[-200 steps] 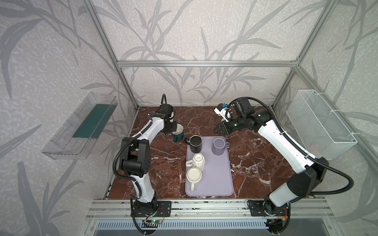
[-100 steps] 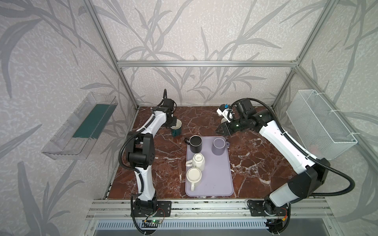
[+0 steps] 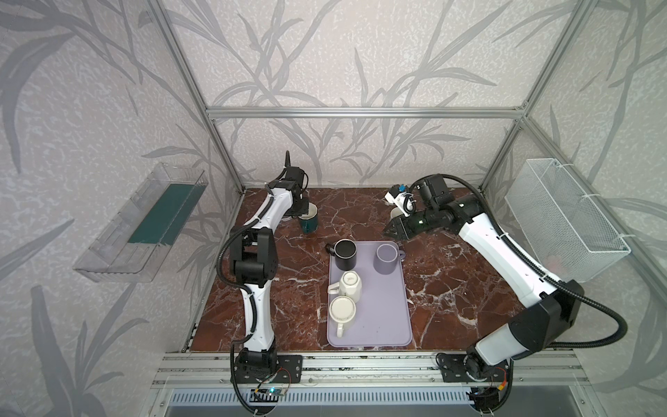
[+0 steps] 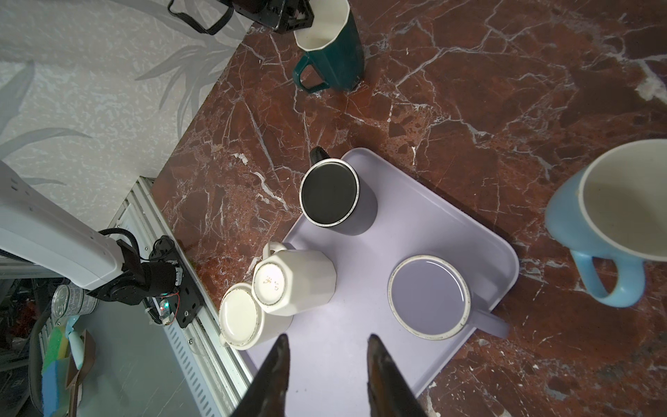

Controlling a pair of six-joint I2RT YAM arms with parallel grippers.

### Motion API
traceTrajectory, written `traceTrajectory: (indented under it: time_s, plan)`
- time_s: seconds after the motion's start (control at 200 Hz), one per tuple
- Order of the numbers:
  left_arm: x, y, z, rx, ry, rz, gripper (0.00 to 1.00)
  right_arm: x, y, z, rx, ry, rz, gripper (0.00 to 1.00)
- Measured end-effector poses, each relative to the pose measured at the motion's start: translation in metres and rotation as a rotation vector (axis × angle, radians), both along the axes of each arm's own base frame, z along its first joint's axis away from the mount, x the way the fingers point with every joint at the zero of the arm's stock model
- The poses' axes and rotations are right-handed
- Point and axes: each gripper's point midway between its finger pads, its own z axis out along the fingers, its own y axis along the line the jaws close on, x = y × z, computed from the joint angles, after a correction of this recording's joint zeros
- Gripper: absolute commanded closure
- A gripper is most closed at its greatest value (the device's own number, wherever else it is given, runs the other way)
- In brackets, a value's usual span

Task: Turn the mug right side up
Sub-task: Move the mug to the top-left of the table.

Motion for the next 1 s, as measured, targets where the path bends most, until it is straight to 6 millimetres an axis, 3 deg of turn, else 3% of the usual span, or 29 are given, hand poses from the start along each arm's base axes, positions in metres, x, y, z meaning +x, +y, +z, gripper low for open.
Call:
traceTrajectory:
  time_s: [0.17, 0.635, 0.825, 1.0]
  plan:
    - [0.000, 0.001, -0.001, -0.005, 0.002, 0.002, 0.81, 0.001, -0.001, -0.001, -0.007, -0.003, -0.006, 0.64]
    - [0.000, 0.001, 0.003, -0.006, -0.002, -0.008, 0.79, 0.000, -0.006, 0.004, -0.022, -0.026, -0.020, 0.64]
    - [0.006, 0.000, 0.026, -0.014, -0.050, -0.012, 0.78, -0.001, -0.010, -0.002, -0.039, -0.021, -0.026, 0.64]
    - [0.003, 0.002, 0.056, -0.017, -0.106, -0.013, 0.77, -0.009, -0.024, -0.031, -0.109, 0.009, -0.049, 0.64]
